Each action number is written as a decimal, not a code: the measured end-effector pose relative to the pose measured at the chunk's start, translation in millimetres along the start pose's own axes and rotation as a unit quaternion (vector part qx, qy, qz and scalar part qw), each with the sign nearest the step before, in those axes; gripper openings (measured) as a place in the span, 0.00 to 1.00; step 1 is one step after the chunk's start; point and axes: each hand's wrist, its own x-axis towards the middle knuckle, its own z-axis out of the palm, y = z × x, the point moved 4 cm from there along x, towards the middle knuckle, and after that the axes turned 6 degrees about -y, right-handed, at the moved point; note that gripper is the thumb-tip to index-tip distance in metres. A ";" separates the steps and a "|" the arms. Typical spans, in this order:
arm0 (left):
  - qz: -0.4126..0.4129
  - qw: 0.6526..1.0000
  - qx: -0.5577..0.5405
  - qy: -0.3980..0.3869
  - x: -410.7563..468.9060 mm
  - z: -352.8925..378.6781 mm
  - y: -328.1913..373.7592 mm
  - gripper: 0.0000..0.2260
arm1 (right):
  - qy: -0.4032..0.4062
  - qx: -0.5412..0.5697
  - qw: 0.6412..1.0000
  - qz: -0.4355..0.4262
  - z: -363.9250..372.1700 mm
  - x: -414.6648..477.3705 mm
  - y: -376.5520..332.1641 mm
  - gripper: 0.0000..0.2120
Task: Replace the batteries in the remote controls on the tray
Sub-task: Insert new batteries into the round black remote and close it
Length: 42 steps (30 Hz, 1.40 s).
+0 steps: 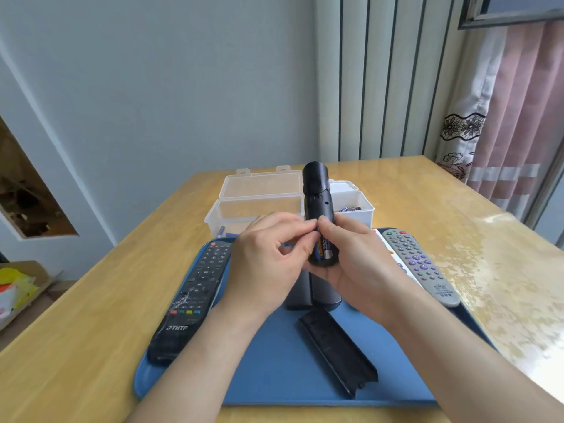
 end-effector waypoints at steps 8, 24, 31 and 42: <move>-0.011 0.983 0.093 -0.160 -0.7 7.4 7.7 0.18 | 0.063 -0.118 0.991 -0.016 -18.7 5.0 -10.8 0.08; -0.051 0.847 0.081 -0.522 -22.1 19.1 20.3 0.05 | 0.121 -0.045 0.992 -0.010 -41.2 2.6 -17.8 0.09; -0.232 0.861 -0.436 -0.121 0.9 -2.3 11.5 0.18 | 0.046 0.039 0.998 0.020 -20.4 5.2 -2.5 0.23; -0.144 0.987 -0.037 -0.053 -3.9 6.8 -2.7 0.20 | 0.052 -0.001 0.998 -0.017 -7.1 0.4 7.1 0.16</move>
